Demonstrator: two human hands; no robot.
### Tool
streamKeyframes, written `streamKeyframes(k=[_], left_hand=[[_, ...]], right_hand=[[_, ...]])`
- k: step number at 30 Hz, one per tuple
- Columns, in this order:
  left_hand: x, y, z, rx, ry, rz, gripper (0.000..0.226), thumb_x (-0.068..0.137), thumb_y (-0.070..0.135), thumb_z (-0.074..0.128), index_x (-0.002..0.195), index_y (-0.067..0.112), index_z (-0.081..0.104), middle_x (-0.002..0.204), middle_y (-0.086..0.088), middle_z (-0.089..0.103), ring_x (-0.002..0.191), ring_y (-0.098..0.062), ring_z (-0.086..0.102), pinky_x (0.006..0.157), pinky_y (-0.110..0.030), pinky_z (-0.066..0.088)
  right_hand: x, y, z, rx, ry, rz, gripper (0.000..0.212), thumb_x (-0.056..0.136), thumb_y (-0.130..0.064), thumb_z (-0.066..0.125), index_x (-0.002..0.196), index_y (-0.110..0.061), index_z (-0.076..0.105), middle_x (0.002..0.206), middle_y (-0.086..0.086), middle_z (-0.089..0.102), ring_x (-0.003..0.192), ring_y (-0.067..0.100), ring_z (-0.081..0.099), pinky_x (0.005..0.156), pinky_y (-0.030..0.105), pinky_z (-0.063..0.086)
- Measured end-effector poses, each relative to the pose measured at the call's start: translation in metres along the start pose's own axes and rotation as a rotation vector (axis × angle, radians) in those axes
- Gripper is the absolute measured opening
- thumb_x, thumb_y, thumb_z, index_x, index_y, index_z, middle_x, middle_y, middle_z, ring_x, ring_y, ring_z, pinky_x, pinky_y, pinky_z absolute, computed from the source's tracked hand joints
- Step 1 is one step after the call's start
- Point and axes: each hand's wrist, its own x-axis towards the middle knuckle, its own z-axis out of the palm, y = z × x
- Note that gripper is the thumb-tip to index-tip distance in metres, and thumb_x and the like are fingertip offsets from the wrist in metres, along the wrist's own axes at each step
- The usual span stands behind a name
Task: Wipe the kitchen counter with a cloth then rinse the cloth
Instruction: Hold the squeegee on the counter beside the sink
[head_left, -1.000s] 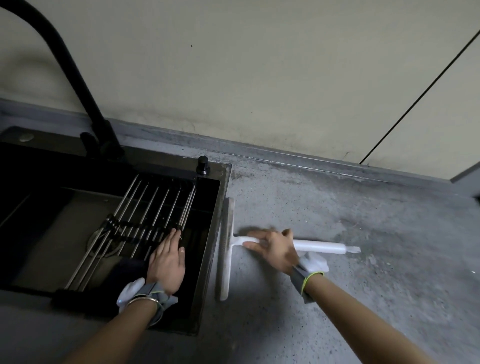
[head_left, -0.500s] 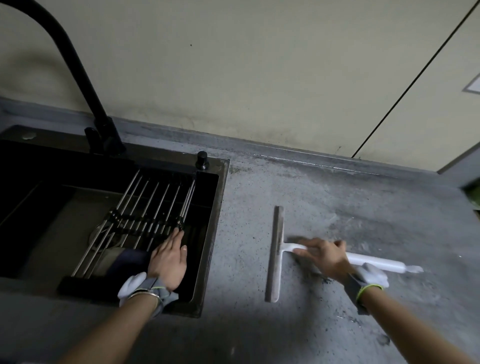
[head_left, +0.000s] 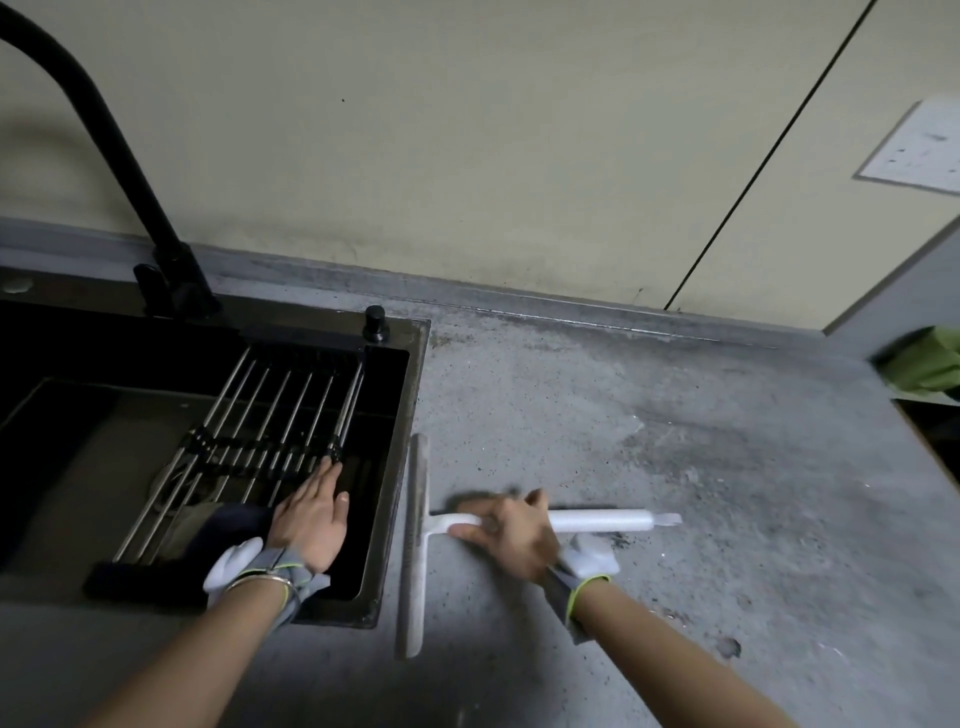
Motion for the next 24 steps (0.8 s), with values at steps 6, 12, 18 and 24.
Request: streamKeyframes(k=[6, 12, 18, 24], left_hand=[[-0.005, 0.014, 0.004, 0.009, 0.048, -0.036, 0.050, 0.103, 0.027, 0.027, 0.151, 0.018, 0.015, 0.160, 0.005, 0.007, 0.147, -0.011, 0.009, 0.117, -0.030, 0.012], [-0.011, 0.046, 0.012, 0.001, 0.149, 0.015, 0.047, 0.102, 0.024, 0.030, 0.148, 0.016, 0.028, 0.157, 0.002, 0.020, 0.145, -0.018, 0.017, 0.116, -0.033, 0.013], [-0.024, 0.104, 0.024, -0.013, 0.258, 0.102, 0.037, 0.099, 0.015, 0.041, 0.134, 0.014, 0.051, 0.144, -0.004, 0.045, 0.132, -0.027, 0.038, 0.105, -0.037, 0.026], [-0.047, 0.185, 0.055, 0.021, 0.260, 0.120, 0.035, 0.098, 0.014, 0.042, 0.131, 0.012, 0.054, 0.141, -0.007, 0.048, 0.130, -0.028, 0.042, 0.103, -0.037, 0.029]], right_hand=[[-0.023, 0.020, -0.017, 0.078, 0.043, 0.047, 0.040, 0.088, -0.060, 0.046, 0.118, -0.037, 0.061, 0.123, -0.013, 0.063, 0.112, 0.012, 0.052, 0.090, 0.033, 0.015], [-0.060, 0.112, -0.063, 0.150, 0.140, 0.253, 0.038, 0.081, -0.070, 0.044, 0.109, -0.050, 0.061, 0.107, -0.017, 0.068, 0.113, 0.009, 0.054, 0.093, 0.036, 0.017], [-0.115, 0.212, -0.107, 0.106, 0.204, 0.422, 0.034, 0.074, -0.076, 0.047, 0.097, -0.054, 0.061, 0.112, -0.017, 0.067, 0.117, 0.012, 0.052, 0.086, 0.033, 0.016], [-0.181, 0.311, -0.149, 0.089, 0.254, 0.569, 0.030, 0.077, -0.071, 0.051, 0.092, -0.047, 0.061, 0.107, -0.015, 0.068, 0.115, 0.014, 0.053, 0.085, 0.032, 0.018]])
